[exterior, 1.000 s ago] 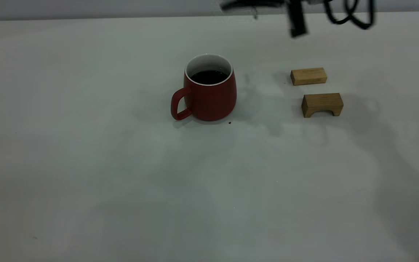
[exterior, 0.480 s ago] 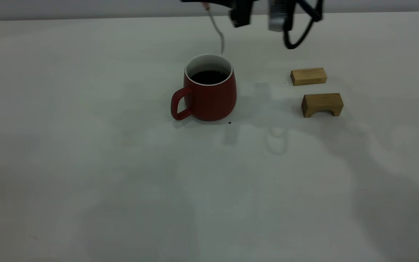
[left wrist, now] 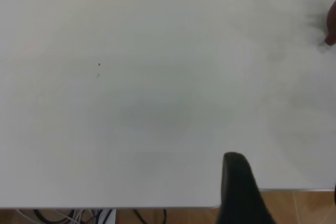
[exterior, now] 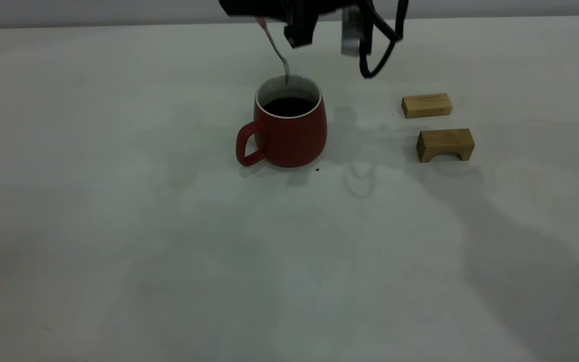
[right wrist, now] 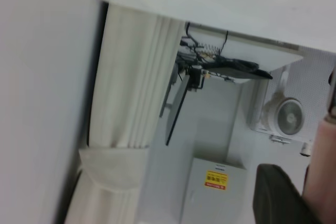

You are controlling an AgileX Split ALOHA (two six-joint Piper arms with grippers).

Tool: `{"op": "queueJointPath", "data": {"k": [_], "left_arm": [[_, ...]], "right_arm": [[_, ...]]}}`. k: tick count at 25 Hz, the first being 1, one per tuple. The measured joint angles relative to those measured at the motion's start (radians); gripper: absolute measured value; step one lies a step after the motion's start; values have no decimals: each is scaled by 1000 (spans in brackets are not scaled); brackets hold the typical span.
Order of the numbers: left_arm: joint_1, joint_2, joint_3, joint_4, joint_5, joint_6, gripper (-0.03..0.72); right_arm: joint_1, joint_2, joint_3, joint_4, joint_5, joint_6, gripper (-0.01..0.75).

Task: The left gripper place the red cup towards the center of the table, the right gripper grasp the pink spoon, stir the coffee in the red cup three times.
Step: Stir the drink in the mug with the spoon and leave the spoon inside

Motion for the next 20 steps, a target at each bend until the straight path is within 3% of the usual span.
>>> {"op": "queueJointPath", "data": {"k": [6,13,20], "left_arm": [[0,0,0,0,0,0,500],[0,0,0,0,0,0,501],[0,0,0,0,0,0,500]], "right_arm": [[-9,57,-3,4,34,39,122],[-69,128,9,4,54,38,122],[-36,142,31,7,78,75,122]]}}
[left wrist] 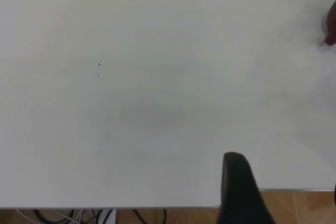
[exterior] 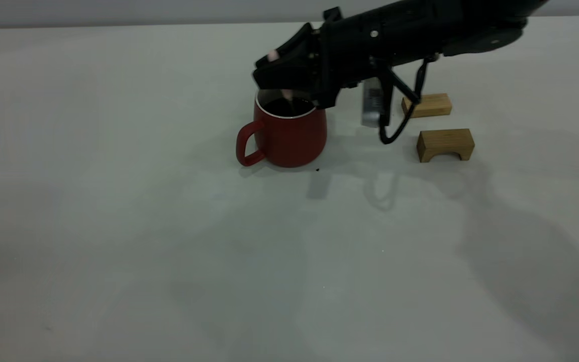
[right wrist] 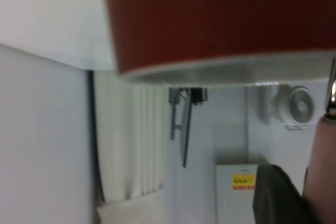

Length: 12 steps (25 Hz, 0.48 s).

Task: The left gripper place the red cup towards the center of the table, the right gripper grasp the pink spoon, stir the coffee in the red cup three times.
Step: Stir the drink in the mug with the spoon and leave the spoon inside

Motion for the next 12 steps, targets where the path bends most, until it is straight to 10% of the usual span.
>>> {"op": "queueJointPath", "data": {"k": [12], "left_arm": [[0,0,0,0,0,0,500]], "right_arm": [[-34,57,-115,1,37,-11,122]]}}
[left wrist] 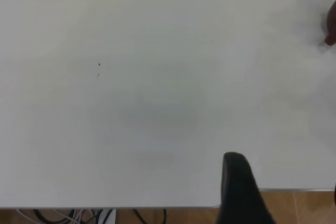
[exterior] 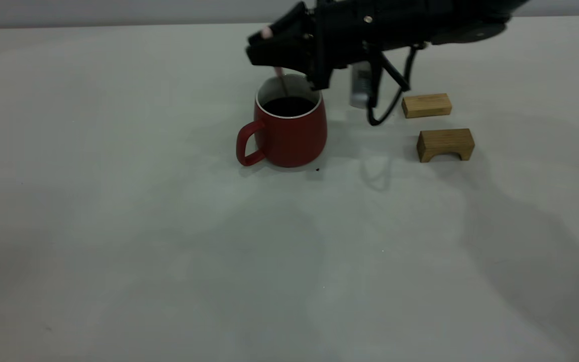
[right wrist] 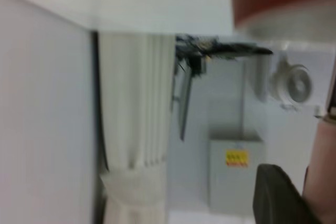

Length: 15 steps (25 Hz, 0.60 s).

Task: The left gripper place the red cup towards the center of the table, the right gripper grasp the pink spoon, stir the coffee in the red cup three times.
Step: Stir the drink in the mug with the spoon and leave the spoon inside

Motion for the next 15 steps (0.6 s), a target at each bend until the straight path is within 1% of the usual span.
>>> {"op": "queueJointPath", "data": {"k": [3,6,8,11,13,15], "left_arm": [[0,0,0,0,0,0,500],[0,0,0,0,1,0,500],[0,0,0,0,1,0,500],[0,0,0,0,1,0,500],[0,0,0,0,1,0,500],[0,0,0,0,1,0,500]], "right_arm": [[-8,-41,104,2,-20,-3,122],[2,-46,127,2,4,-3,122],[19,-32,98,0,33,-3,122],[41,6,7,-1,73,-9,122],[41,23,-41,-2,75,-32,122],[27,25,-55,-3,73,-69,122]]}}
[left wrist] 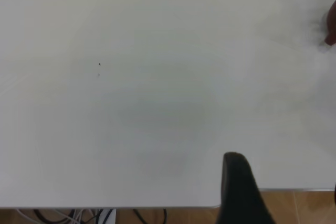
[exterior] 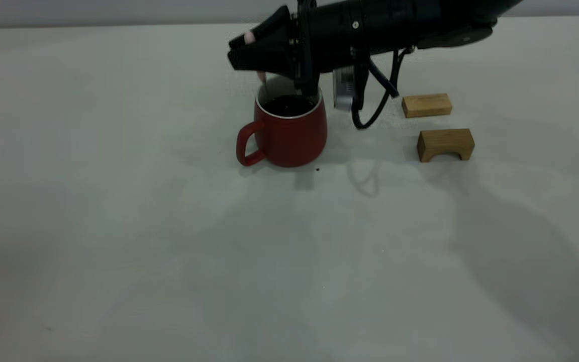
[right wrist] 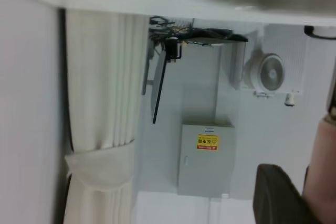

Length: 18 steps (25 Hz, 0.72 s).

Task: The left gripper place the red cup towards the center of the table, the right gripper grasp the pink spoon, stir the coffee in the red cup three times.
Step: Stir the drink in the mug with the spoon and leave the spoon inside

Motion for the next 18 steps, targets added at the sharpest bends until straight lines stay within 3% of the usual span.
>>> {"op": "queueJointPath", "data": {"k": [6,11,18], "left_arm": [[0,0,0,0,0,0,500],[0,0,0,0,0,0,500],[0,0,0,0,0,0,501]], "right_arm": [[-62,-33,85,1,-26,-33,122],[-48,-59,150,2,-26,-19,122],[19,-13,-4,-2,-6,21,122]]}}
